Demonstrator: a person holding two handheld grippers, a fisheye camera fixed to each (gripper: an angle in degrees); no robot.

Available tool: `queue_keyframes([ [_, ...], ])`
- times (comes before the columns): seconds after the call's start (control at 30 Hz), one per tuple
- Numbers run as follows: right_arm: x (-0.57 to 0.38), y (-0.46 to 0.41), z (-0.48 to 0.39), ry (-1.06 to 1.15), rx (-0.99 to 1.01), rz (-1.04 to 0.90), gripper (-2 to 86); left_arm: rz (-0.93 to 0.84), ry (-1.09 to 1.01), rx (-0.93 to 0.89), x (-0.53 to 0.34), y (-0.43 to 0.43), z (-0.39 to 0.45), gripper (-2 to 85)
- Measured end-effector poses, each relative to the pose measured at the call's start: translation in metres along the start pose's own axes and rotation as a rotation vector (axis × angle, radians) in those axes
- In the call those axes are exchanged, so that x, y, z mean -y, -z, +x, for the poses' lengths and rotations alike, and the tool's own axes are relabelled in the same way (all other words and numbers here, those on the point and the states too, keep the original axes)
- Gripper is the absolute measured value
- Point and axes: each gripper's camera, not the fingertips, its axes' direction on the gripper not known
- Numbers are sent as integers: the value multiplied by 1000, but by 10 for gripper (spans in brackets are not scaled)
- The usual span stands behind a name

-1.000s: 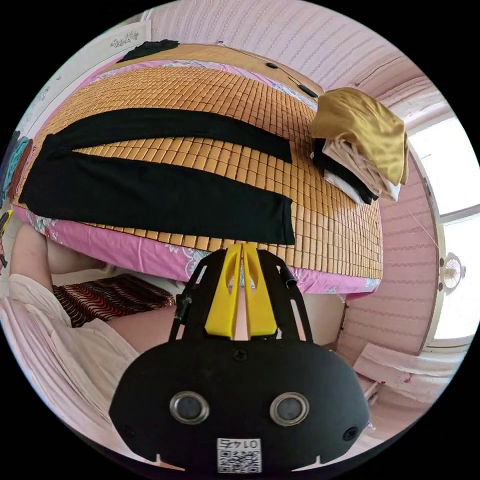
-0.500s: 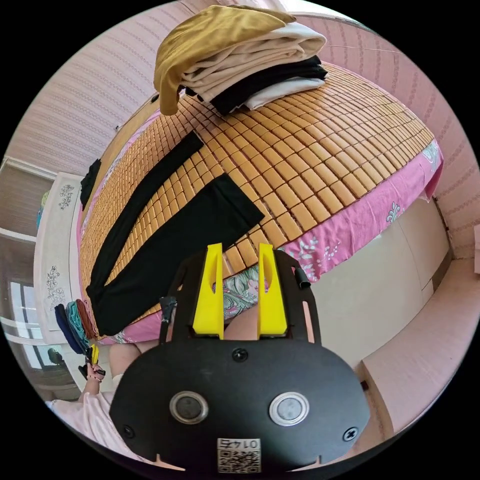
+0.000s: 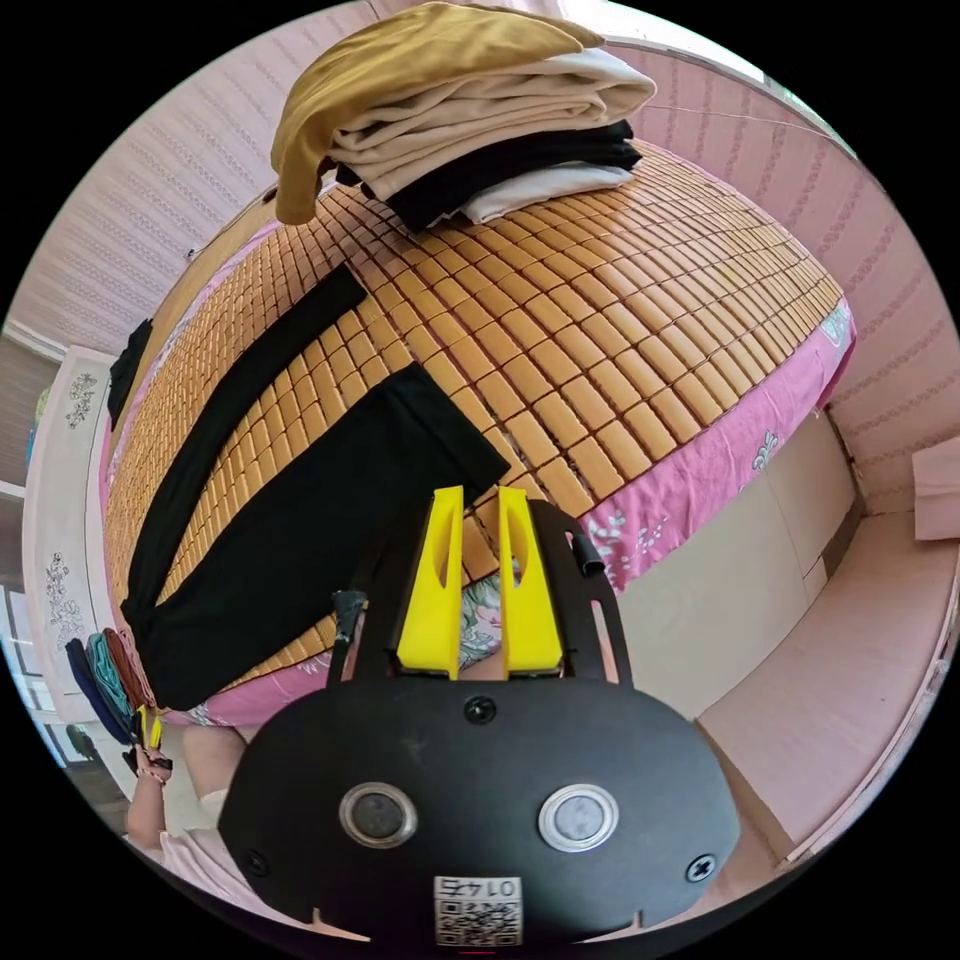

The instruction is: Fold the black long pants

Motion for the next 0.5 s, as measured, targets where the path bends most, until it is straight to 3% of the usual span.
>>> queue_keyframes([
  [0.1, 2, -4, 2, 7, -2, -14, 26, -113, -4, 10, 6, -21, 12, 103],
  [0.27, 8, -2, 11, 21, 55, 22, -1, -185, -46, 97, 5, -32, 29, -2],
  [0.5, 33, 33, 15, 124, 204, 114, 1, -103, -151, -16, 13, 1, 46, -10],
])
